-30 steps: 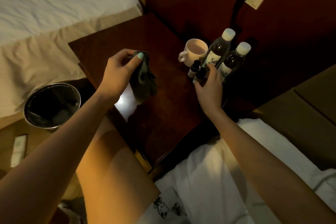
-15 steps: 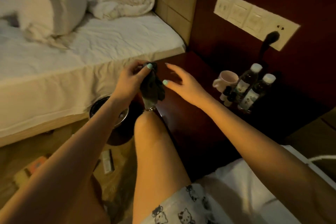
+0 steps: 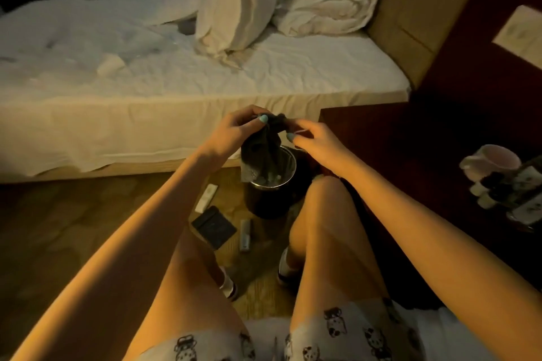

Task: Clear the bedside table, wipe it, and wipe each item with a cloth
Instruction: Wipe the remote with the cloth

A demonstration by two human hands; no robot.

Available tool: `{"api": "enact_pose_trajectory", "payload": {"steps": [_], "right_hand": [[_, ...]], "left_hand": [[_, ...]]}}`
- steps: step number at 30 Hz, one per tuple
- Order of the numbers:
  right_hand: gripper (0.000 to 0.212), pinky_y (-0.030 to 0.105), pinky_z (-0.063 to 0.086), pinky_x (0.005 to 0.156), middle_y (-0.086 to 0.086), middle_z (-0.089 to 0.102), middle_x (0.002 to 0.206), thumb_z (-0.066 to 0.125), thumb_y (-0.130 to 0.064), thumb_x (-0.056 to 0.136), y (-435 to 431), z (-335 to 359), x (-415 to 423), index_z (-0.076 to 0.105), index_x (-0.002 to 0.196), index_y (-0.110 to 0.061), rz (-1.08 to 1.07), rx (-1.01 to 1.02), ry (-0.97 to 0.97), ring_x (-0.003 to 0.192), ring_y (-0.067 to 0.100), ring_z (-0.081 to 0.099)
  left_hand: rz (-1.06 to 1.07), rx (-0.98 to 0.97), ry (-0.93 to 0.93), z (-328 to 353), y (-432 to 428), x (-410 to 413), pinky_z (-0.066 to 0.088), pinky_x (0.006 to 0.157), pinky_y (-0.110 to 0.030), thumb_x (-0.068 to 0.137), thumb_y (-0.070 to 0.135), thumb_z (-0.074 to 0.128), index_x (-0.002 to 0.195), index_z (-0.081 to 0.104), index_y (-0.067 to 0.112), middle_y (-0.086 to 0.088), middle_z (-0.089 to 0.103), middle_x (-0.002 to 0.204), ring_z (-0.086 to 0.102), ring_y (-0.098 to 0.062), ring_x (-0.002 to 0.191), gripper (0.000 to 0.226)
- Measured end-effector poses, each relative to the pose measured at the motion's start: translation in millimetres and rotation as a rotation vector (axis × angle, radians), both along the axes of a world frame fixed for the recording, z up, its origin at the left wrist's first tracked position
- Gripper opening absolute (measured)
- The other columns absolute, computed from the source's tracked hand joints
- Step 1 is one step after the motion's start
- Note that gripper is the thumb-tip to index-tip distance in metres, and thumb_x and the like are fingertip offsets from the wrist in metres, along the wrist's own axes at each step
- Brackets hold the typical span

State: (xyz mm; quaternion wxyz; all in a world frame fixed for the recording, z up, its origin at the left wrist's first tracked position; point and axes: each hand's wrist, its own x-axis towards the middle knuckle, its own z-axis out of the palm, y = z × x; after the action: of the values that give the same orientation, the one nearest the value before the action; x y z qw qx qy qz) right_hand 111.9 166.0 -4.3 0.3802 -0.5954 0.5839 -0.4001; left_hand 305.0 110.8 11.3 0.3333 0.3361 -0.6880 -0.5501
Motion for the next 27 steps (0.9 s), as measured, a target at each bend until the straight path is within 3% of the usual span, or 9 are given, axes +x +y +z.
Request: {"api": "enact_pose_trajectory", "payload": {"steps": [3,7,9,11,13,18,22,24,27], "right_hand": [[0.046,0.020,0.046,0.092,-0.002,0.052,0.129,0.060,-0.015,0.093,-14,-14,19,0.048,0.136,-0.026,0.068,0.054,-0.016,0.116,0.009,0.052],[0.011,0.010,0.048,0.075,0.000,0.066,0.101,0.061,-0.013,0.092,-34,-43,35,0.064,0.102,-0.016,0.070,0.110,-0.025,0.092,0.004,0.062],[0.002,0.017,0.049,0.076,0.002,0.066,0.090,0.062,-0.012,0.091,-47,-58,38,0.064,0.092,-0.012,0.056,0.128,-0.035,0.084,0.007,0.063],[0.007,0.030,0.047,0.078,0.007,0.064,0.084,0.064,-0.014,0.090,-60,-72,43,0.061,0.085,-0.011,0.040,0.170,-0.009,0.083,0.016,0.062],[0.014,0.030,0.044,0.074,0.006,0.059,0.079,0.062,-0.015,0.092,-70,-88,50,0.056,0.078,-0.016,0.040,0.224,0.009,0.080,0.019,0.058],[0.019,0.028,0.034,0.066,0.005,0.045,0.080,0.054,-0.024,0.097,-98,-142,63,0.048,0.082,-0.015,0.057,0.363,0.036,0.074,0.017,0.045],[0.018,0.029,0.035,0.068,0.008,0.045,0.085,0.054,-0.022,0.097,-127,-186,75,0.052,0.093,-0.005,0.008,0.444,0.018,0.077,0.018,0.044],[0.019,0.024,0.036,0.066,0.004,0.046,0.082,0.054,-0.020,0.097,-143,-208,81,0.052,0.095,-0.001,-0.061,0.462,0.024,0.073,0.013,0.045],[0.012,0.009,0.034,0.050,-0.005,0.042,0.074,0.051,-0.019,0.097,-162,-243,88,0.047,0.091,-0.010,-0.183,0.503,0.040,0.064,0.005,0.041]], "left_hand": [[0.007,0.020,-0.015,-15,-7,16,0.049,0.076,-0.019,0.101,0.012,0.046,0.102,0.062,0.019,0.000,0.063,0.096,0.062,-0.008,0.089,0.017],[0.065,0.054,-0.072,-43,-23,30,0.049,0.075,-0.017,0.101,0.016,0.049,0.108,0.062,0.010,-0.003,0.063,0.099,0.061,-0.008,0.089,0.016],[0.131,0.083,-0.056,-65,-34,37,0.050,0.082,-0.022,0.099,0.015,0.053,0.108,0.062,0.009,-0.005,0.063,0.101,0.061,-0.010,0.092,0.014],[0.194,0.155,-0.022,-91,-43,45,0.050,0.087,-0.027,0.097,0.015,0.056,0.102,0.063,0.015,-0.002,0.065,0.099,0.061,-0.011,0.093,0.009],[0.250,0.209,-0.013,-120,-51,51,0.049,0.085,-0.027,0.095,0.014,0.059,0.097,0.063,0.019,0.001,0.066,0.093,0.062,-0.010,0.090,0.007],[0.451,0.339,0.024,-189,-73,61,0.051,0.079,-0.022,0.094,0.018,0.063,0.097,0.064,0.019,0.001,0.066,0.093,0.063,-0.007,0.086,0.003],[0.665,0.463,-0.076,-246,-101,82,0.047,0.066,-0.016,0.098,0.029,0.055,0.092,0.062,0.020,0.001,0.066,0.093,0.061,-0.007,0.081,0.013],[0.737,0.501,-0.139,-279,-116,90,0.047,0.070,-0.019,0.098,0.026,0.055,0.091,0.061,0.020,-0.001,0.065,0.093,0.061,-0.010,0.084,0.011],[0.729,0.548,-0.272,-332,-130,91,0.049,0.082,-0.028,0.096,0.028,0.059,0.106,0.062,0.013,-0.005,0.065,0.102,0.062,-0.018,0.098,0.018]]}}
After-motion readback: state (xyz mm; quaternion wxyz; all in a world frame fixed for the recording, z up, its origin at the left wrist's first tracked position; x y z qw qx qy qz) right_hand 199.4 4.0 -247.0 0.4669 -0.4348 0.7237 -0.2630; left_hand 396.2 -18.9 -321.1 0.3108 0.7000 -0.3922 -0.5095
